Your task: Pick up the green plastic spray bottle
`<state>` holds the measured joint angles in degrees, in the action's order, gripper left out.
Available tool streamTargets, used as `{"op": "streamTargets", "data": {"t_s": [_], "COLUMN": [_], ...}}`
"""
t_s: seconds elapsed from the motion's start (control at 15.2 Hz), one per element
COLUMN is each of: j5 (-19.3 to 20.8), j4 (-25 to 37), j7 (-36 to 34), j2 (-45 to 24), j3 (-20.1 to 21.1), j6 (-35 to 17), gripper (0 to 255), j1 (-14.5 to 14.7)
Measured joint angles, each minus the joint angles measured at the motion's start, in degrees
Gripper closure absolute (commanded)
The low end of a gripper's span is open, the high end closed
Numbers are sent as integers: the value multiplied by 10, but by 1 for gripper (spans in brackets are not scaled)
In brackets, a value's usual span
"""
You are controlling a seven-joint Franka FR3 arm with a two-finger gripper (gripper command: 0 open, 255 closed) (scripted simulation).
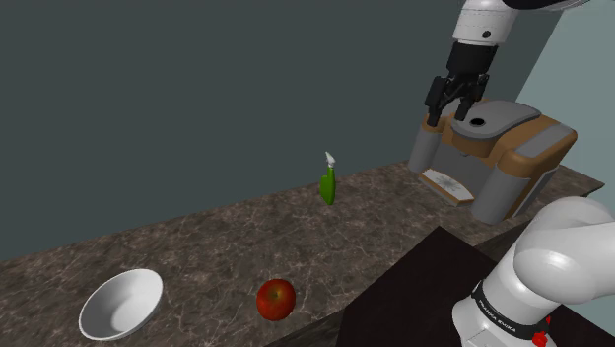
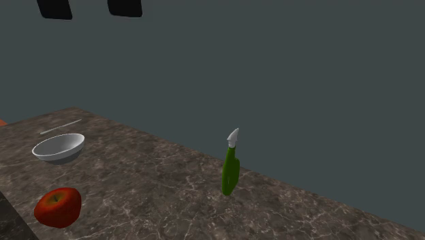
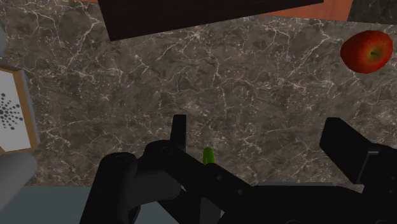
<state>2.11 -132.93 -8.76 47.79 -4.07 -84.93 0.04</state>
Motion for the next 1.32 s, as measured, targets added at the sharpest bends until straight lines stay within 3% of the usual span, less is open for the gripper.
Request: {"op": "streamTargets", "data": {"t_s": [0.2, 0.59, 1.32], "j5": [1, 1, -12], "j4": [-2, -11, 63], "j7": [2, 2, 13], "j2": [-19, -118, -344], "j3": [-3, -11, -28], "j6": [-20, -125, -275], "gripper": [0, 0, 0], "j1": [0, 3, 9]}}
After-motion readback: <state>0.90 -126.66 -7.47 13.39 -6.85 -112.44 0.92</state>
